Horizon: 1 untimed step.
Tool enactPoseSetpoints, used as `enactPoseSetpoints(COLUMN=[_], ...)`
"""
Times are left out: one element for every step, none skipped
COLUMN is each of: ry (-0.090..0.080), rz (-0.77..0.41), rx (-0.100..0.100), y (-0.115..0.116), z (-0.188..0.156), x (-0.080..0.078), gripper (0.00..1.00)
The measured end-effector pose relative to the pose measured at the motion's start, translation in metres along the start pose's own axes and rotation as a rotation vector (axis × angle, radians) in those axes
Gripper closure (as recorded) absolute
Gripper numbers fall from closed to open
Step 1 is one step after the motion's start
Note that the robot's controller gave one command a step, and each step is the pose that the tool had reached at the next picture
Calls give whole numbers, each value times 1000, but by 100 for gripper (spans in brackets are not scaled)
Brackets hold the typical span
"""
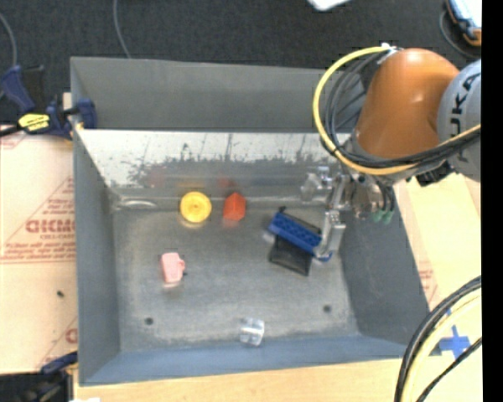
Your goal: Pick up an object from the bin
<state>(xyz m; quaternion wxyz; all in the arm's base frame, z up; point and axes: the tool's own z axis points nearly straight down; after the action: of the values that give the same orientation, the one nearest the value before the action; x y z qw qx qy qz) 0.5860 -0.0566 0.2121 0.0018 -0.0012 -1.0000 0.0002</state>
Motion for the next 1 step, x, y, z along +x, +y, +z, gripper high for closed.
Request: enactPoseSetpoints(ry=[-8], rz=[-2], rx=[1], y=[0], z=[-5], x=[-1], gripper=[0])
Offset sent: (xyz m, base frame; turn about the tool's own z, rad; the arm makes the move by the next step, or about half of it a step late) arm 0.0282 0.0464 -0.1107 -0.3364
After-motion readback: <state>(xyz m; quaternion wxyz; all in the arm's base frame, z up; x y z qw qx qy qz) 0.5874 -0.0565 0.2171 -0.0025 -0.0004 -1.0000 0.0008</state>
